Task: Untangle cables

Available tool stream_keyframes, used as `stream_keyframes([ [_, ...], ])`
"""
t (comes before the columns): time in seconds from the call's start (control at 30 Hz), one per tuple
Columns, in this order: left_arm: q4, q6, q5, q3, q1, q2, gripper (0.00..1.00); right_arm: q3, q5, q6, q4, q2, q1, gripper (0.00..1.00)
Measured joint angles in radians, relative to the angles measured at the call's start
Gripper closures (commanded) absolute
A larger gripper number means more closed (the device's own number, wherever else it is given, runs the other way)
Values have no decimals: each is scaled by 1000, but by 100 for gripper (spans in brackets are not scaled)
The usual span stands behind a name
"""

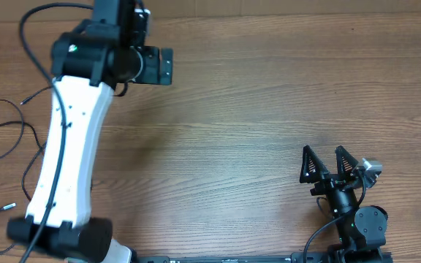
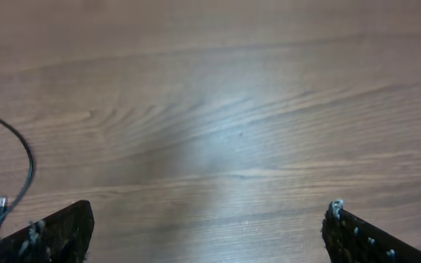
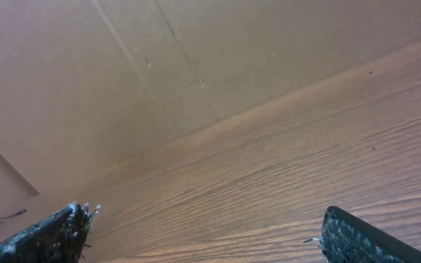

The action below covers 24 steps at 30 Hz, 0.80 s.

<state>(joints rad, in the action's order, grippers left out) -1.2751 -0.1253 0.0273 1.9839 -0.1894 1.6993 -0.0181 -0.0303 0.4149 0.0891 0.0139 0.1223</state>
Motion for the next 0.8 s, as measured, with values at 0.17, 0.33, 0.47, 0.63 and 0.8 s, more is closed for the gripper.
stream_keyframes([
  [0.17,167,0,23,-176,0,-246,1,0,0,0,0,0,0,0],
  [0.33,421,-20,31,-504,0,-575,0,0,-6,0,0,0,0,0],
  [0.47,662,-87,25,-819,0,-755,0,0,-7,0,0,0,0,0],
  [0.63,911,-203,7,-1221,0,-917,0,0,-7,0,0,-1,0,0],
  [0.8,958,-243,72,-1466,0,-1003,0,0,-7,0,0,-1,0,0],
])
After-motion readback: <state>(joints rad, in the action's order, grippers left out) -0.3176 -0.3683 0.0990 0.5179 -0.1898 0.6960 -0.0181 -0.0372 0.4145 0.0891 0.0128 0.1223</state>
